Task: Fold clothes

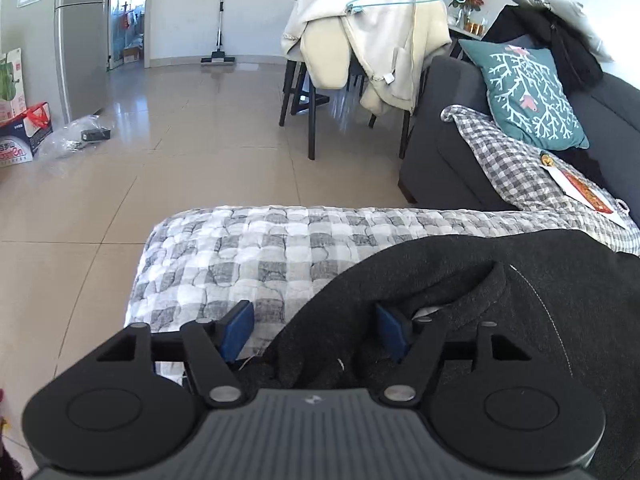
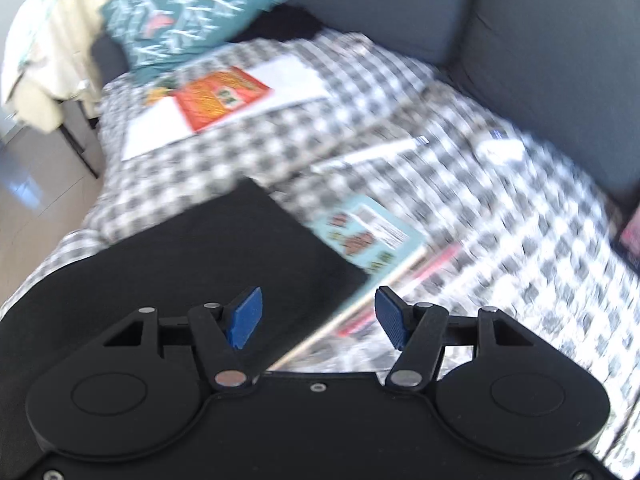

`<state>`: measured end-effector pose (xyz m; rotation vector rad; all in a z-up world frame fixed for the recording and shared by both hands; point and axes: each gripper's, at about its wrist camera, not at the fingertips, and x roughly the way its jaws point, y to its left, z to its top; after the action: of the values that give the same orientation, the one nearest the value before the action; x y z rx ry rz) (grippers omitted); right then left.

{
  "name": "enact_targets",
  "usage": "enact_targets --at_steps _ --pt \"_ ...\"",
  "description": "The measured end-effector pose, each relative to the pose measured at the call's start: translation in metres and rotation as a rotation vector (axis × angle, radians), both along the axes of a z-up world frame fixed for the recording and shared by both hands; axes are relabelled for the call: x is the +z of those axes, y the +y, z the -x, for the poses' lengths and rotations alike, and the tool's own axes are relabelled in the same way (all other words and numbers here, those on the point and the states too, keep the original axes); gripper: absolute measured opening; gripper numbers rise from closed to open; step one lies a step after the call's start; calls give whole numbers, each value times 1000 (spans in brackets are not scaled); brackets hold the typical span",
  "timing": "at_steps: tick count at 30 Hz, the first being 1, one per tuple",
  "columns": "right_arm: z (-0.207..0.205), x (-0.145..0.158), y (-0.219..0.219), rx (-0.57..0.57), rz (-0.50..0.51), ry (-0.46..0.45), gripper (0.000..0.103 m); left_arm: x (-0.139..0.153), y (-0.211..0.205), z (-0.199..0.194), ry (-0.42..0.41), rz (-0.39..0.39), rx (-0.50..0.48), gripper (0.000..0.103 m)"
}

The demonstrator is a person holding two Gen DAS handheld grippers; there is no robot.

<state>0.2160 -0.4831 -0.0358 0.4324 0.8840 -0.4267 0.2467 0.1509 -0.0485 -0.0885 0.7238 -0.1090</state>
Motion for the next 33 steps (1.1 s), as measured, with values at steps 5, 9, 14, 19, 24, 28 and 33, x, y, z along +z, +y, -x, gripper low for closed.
enact_targets --at_steps 5,9,14,19,24,28,33 --pt "-25 -8 -8 79 3 -98 64 15 -1 16 -76 29 -14 62" --pt "-55 -21 -4 131 -17 -146 64 -6 16 11 -82 66 46 64" --pt "-97 -40 -2 167 -27 -166 61 -21 29 5 -72 158 75 67" --pt "-123 -64 -5 189 -28 -149 52 -20 23 3 -73 128 69 68" --pt "-134 -78 -2 260 -20 -141 32 -21 29 5 -81 169 72 68" --pt "-125 -69 11 306 68 -218 12 -22 36 10 -110 206 107 67" --pt "-118 -56 13 269 204 -333 12 -23 39 8 -98 222 127 67"
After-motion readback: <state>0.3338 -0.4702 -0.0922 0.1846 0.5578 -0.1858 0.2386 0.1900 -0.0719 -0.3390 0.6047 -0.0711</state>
